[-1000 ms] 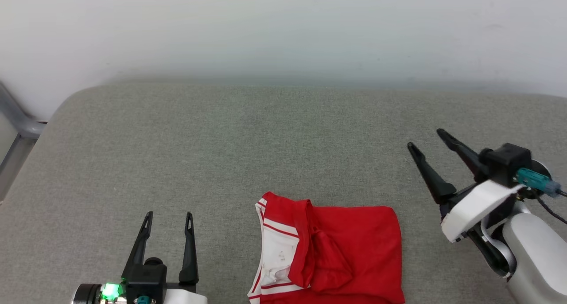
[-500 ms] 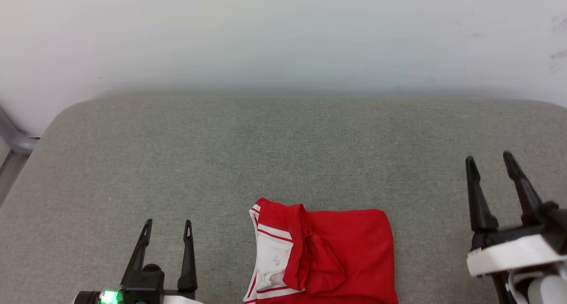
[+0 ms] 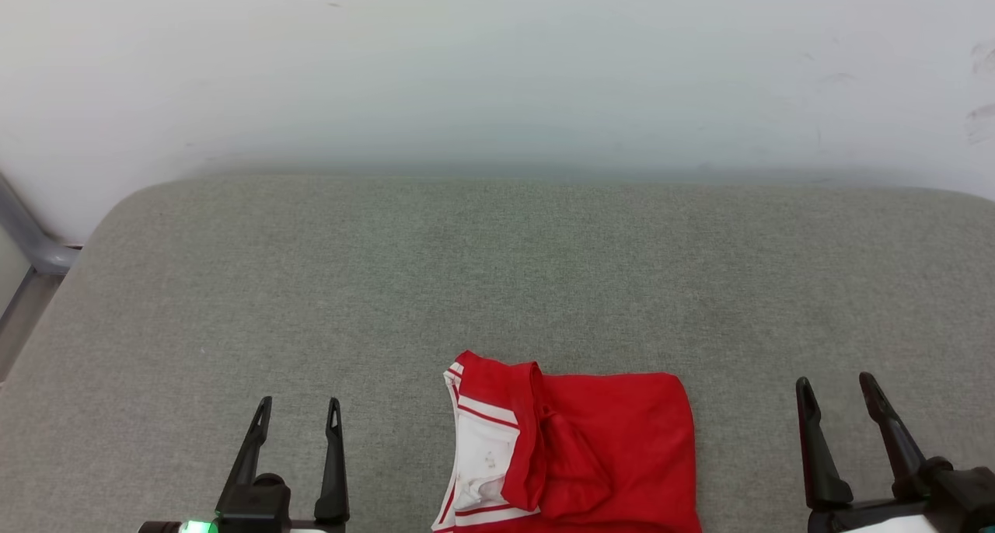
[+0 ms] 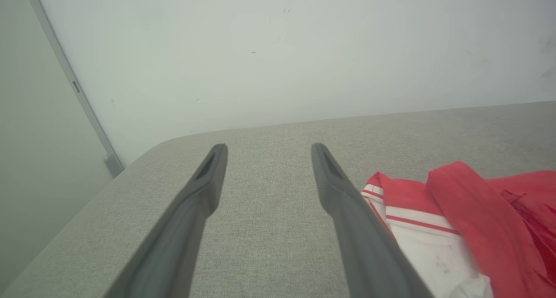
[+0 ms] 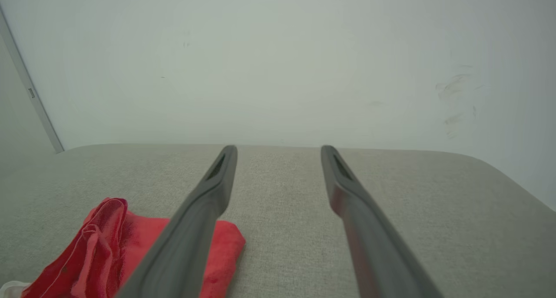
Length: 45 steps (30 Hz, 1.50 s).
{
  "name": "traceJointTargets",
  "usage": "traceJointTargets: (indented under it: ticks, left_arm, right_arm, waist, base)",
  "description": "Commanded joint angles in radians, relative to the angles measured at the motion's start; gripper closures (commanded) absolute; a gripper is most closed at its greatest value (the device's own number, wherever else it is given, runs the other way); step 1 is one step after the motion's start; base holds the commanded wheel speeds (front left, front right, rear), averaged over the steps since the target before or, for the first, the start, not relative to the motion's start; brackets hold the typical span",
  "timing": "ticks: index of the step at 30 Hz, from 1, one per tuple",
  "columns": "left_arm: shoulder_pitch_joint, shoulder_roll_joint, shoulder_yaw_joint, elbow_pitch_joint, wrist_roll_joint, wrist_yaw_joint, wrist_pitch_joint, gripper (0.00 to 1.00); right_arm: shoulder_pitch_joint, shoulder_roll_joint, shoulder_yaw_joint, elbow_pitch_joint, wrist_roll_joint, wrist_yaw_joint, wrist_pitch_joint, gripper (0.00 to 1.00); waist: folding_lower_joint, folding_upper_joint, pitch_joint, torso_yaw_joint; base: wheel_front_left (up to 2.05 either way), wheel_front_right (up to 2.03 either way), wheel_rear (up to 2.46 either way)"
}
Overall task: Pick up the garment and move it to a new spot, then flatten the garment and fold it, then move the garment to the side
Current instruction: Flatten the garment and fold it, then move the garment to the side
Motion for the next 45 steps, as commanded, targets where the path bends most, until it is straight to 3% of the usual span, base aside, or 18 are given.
traceJointTargets:
  ticks: [1,15,25,31,36,39,45]
  left_arm:
    - [0.008,-0.001,0.0,-0.001,0.0,-0.001,-0.002,0.0]
    - [0.028,0.003,0.007,0.009,0.001,-0.015,-0.002,0.0]
    - [0.024,-0.002,0.013,0.013,0.0,-0.016,-0.002,0.0]
    - [0.007,-0.005,0.011,0.017,0.004,-0.021,-0.002,0.0]
    - [-0.002,-0.006,0.01,0.023,0.008,-0.028,-0.002,0.0]
    - [-0.01,-0.007,0.008,0.024,0.009,-0.03,-0.002,0.0]
    - [-0.018,-0.01,0.007,0.023,0.01,-0.032,-0.002,0.0]
  right_arm:
    - [0.014,0.005,-0.001,-0.006,-0.003,-0.001,-0.002,0.0]
    - [0.048,0.019,0.013,0.02,-0.008,-0.001,-0.002,0.0]
    - [-0.019,0.013,0.0,0.022,-0.017,-0.001,-0.002,0.0]
    - [-0.163,-0.069,-0.002,0.021,0.018,-0.001,0.001,0.0]
    - [-0.326,-0.177,0.034,0.022,0.077,-0.001,0.08,0.0]
    - [-0.41,-0.235,0.075,0.034,0.126,-0.001,0.166,0.0]
    - [-0.491,-0.329,0.222,0.073,0.3,-0.001,0.456,0.0]
  waist:
    - [0.0,0.0,-0.001,0.0]
    - [0.0,0.0,-0.008,0.003]
    - [0.0,0.0,-0.004,-0.002]
    - [0.0,0.0,0.007,-0.004]
    - [0.0,0.0,0.018,-0.002]
    - [0.0,0.0,0.025,0.004]
    - [0.0,0.0,0.037,0.017]
  base:
    - [0.0,0.0,0.0]
    - [0.0,0.0,0.0]
    - [0.0,0.0,0.0]
    - [0.0,0.0,0.0]
    - [0.0,0.0,0.0]
    - [0.0,0.0,0.0]
    - [0.0,0.0,0.0]
